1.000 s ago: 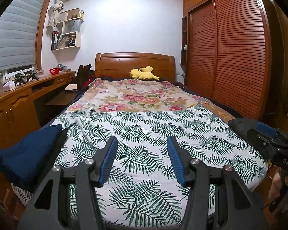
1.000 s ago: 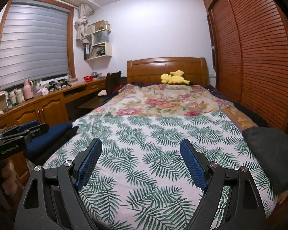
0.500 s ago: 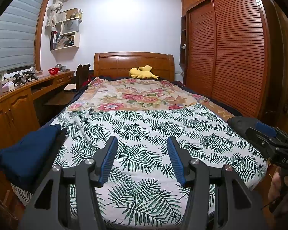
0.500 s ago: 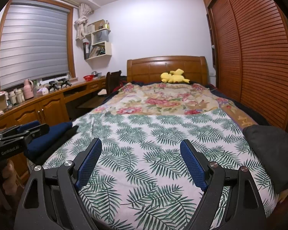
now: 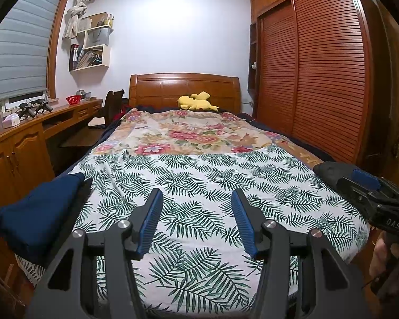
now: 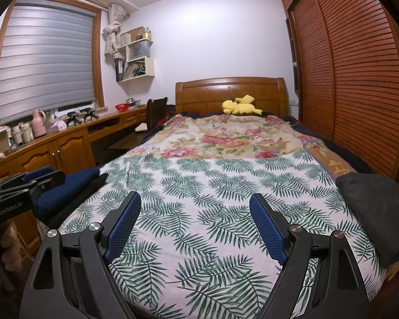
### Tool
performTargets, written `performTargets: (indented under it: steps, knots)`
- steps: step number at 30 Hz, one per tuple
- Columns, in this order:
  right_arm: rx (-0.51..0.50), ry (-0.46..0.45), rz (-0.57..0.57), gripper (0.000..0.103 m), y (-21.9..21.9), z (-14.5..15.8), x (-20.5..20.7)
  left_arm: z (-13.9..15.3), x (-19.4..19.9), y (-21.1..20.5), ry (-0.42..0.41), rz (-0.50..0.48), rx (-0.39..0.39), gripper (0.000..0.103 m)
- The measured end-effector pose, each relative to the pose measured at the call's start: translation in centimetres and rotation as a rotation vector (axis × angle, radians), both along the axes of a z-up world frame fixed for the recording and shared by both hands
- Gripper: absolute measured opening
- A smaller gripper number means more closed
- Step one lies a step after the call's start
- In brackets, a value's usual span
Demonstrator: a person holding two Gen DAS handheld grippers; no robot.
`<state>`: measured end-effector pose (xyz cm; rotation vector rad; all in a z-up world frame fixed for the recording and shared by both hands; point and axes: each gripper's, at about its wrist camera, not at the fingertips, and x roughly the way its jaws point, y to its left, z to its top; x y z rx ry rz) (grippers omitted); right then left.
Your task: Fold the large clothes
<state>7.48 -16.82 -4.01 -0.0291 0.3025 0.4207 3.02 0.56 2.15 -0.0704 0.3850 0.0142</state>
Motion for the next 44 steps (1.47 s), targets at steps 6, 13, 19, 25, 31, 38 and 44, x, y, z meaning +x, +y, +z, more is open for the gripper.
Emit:
performTargets:
  steps: [6,13,19,25,31,38,44]
  knots:
    - [0.0,0.0,-0.001,0.085,0.03,-0.14,-0.05,0.13,-0.11,-0.03,-0.001,-0.002,-0.001,0.053]
    - [0.001,0.002,0.0,0.085,0.02,-0.13,-0.02,0.2,-0.14,0.0,-0.001,-0.002,0.0,0.053]
    - [0.001,0.004,0.001,0.085,0.03,-0.09,-0.01,0.19,-0.14,-0.01,-0.002,0.0,-0.001,0.053]
    - [0.002,0.005,0.001,0.085,-0.01,-0.06,0.02,0.27,-0.15,-0.01,-0.003,-0.001,-0.001,0.053]
    - [0.001,0.002,-0.001,0.085,-0.04,0.03,0.05,0.4,-0.27,-0.02,-0.007,-0.002,0.003,0.053]
    - [0.002,0.003,0.0,0.085,-0.04,-0.13,0.04,0.47,-0.39,-0.04,-0.009,-0.003,0.004,0.053]
    - [0.003,0.004,0.001,0.085,-0.03,-0.12,0.03,0.59,-0.66,-0.12,-0.014,-0.003,-0.002,0.053]
